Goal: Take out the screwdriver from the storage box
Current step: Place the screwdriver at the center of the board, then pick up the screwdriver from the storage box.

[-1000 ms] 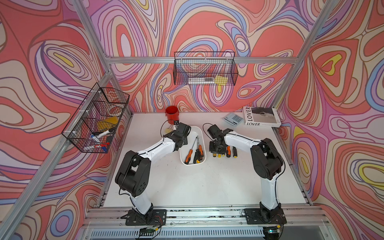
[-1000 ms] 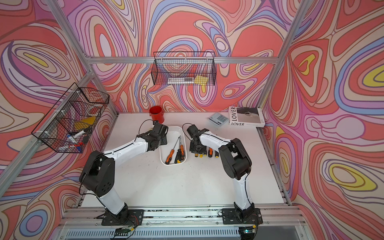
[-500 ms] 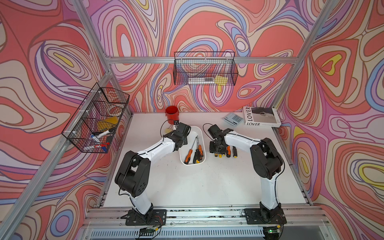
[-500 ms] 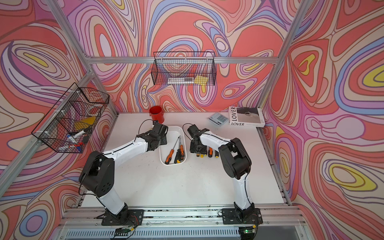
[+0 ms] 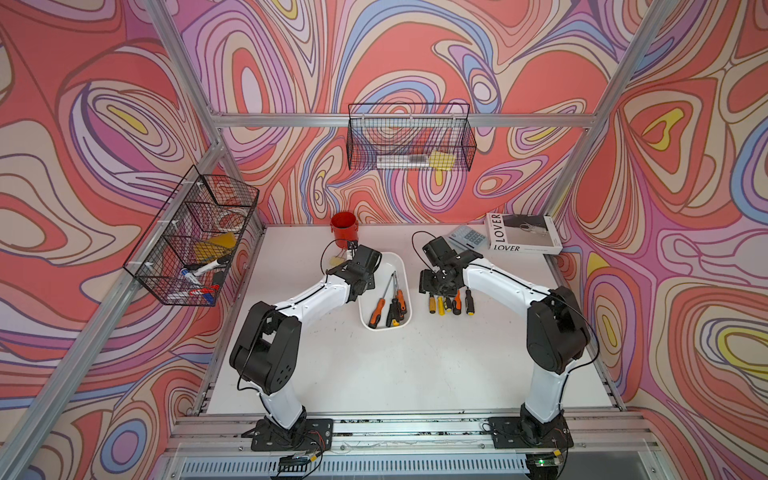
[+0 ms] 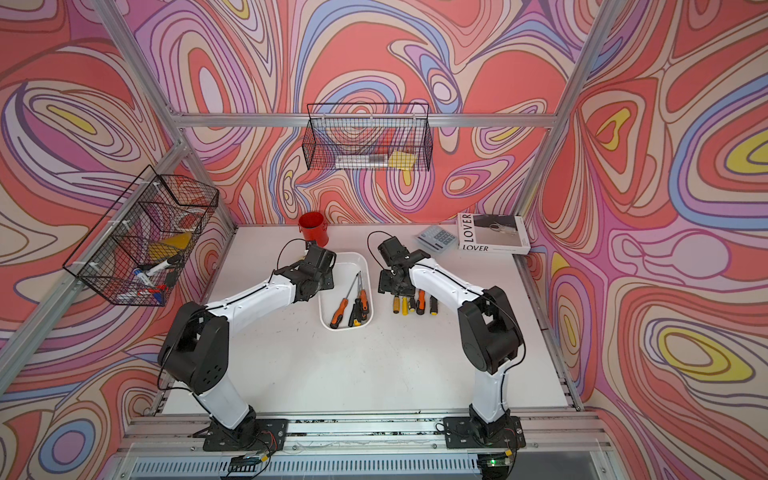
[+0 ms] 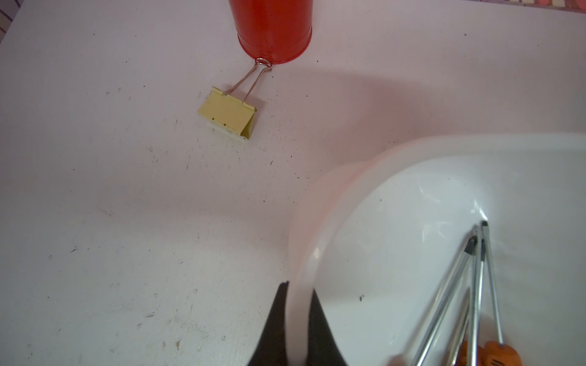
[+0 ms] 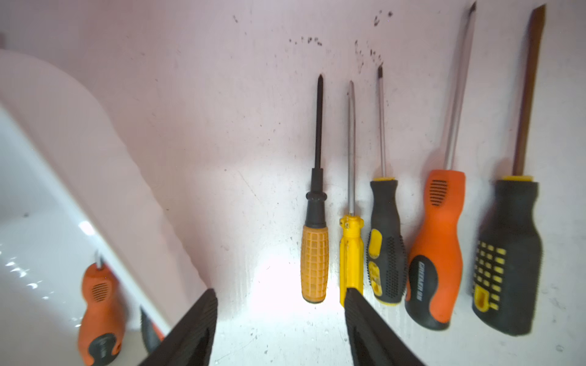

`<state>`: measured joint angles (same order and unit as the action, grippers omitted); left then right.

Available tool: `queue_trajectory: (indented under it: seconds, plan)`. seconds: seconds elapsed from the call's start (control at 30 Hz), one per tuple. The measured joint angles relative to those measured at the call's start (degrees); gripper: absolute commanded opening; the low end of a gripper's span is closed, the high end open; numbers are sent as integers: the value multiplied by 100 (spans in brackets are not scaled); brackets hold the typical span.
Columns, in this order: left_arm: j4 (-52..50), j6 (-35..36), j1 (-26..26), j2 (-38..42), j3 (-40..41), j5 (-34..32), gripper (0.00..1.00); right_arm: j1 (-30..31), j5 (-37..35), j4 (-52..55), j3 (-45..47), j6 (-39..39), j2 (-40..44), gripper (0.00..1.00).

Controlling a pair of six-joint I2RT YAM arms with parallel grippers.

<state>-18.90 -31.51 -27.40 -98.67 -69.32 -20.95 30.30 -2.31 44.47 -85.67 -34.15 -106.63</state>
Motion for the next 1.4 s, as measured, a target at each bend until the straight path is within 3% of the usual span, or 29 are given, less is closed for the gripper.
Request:
queue_trajectory:
  seconds: [0.23, 0.43, 0.9, 1.4]
  plan:
    - [0, -4, 0, 0, 4, 2, 0, 7, 20, -59, -13, 90, 369, 78]
    - [0, -22, 0, 0, 4, 4, 0, 160, 155, -254, -11, 326, 680, 81]
    - [0, -42, -4, 0, 4, 4, 0, 1034, 538, -286, -280, 553, 428, 77]
    - [0, -42, -4, 0, 2, 4, 0, 1327, 772, -225, -273, 205, -374, 68]
